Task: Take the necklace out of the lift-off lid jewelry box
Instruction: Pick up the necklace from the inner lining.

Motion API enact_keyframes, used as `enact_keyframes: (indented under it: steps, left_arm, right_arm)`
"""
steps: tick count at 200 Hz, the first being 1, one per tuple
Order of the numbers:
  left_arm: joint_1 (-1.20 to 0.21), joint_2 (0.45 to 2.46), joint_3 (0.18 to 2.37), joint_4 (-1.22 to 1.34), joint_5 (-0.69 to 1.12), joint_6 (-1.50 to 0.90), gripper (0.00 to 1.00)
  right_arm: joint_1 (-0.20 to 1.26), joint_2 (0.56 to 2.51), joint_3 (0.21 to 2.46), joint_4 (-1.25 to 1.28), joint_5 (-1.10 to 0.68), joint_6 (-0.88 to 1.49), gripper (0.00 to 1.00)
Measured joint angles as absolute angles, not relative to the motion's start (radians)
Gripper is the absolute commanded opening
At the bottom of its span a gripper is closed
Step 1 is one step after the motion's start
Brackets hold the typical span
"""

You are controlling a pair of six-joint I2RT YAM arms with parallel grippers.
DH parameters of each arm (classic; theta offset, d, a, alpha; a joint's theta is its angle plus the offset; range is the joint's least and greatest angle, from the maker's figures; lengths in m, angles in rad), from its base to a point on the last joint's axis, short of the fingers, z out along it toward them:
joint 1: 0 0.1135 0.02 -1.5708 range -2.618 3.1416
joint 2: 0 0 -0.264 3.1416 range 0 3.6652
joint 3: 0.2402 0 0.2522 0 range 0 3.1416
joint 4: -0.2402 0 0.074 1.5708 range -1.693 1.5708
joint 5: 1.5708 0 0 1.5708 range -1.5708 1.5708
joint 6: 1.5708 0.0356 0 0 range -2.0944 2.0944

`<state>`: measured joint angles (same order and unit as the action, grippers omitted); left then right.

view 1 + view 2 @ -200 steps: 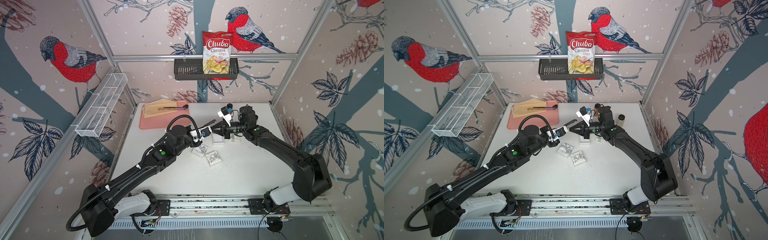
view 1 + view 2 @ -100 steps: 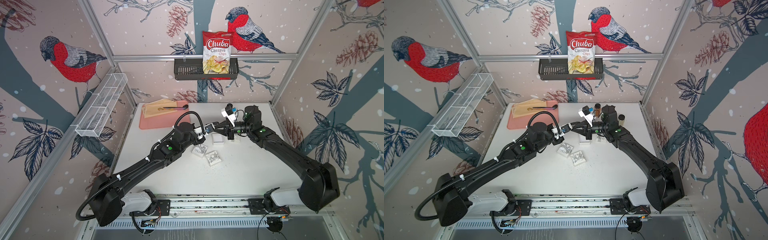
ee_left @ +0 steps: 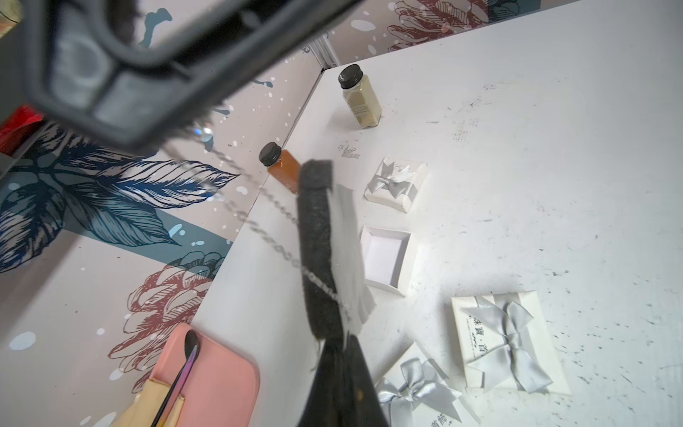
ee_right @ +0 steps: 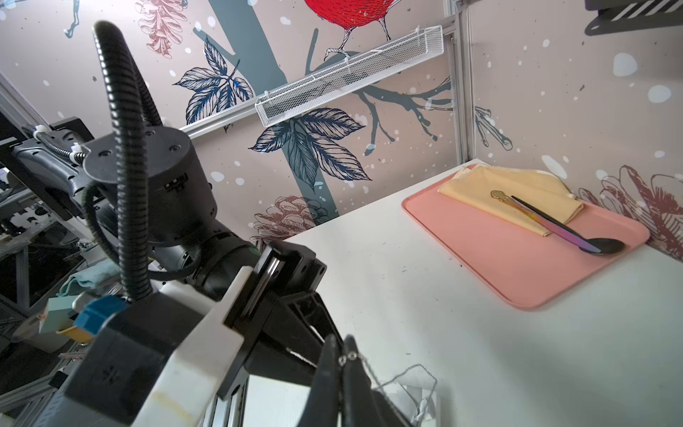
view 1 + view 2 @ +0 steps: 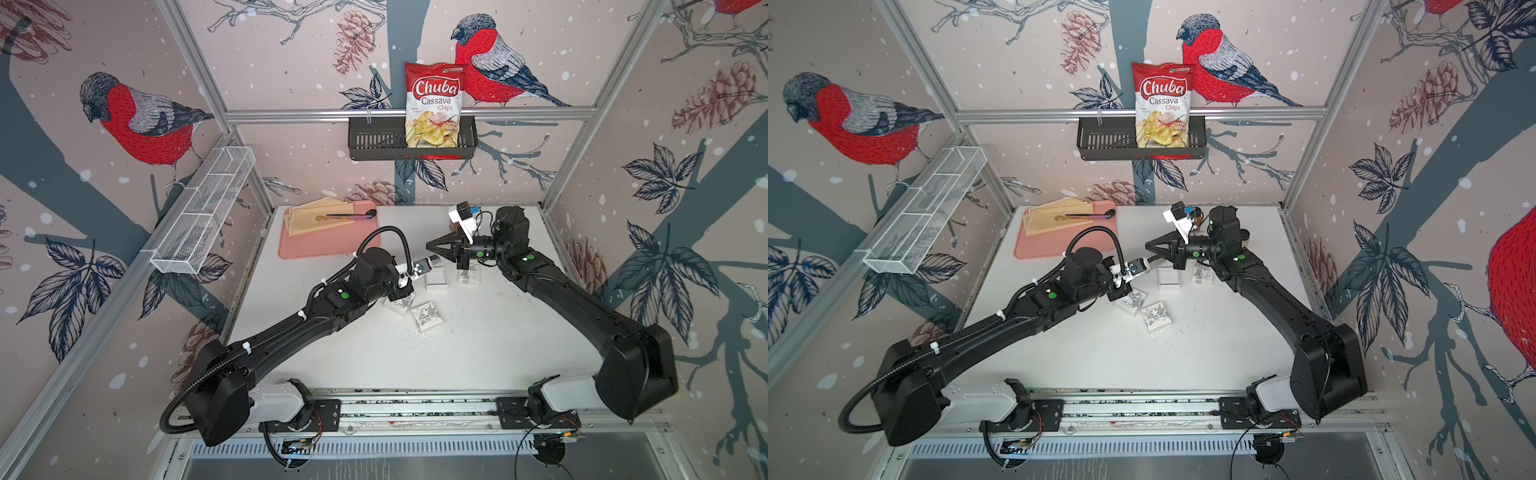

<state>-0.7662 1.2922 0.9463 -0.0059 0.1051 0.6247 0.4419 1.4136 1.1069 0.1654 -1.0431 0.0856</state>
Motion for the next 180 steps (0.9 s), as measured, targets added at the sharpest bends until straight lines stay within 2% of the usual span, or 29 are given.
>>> enact_keyframes:
  steps: [180]
  left_arm:
    - [-0.770,1.340,0.941,-0.012,0.288,0.598,0.00]
  right_arm:
    - [0.399,1.555,1.300,0.221,-0.935,0.208,0.05]
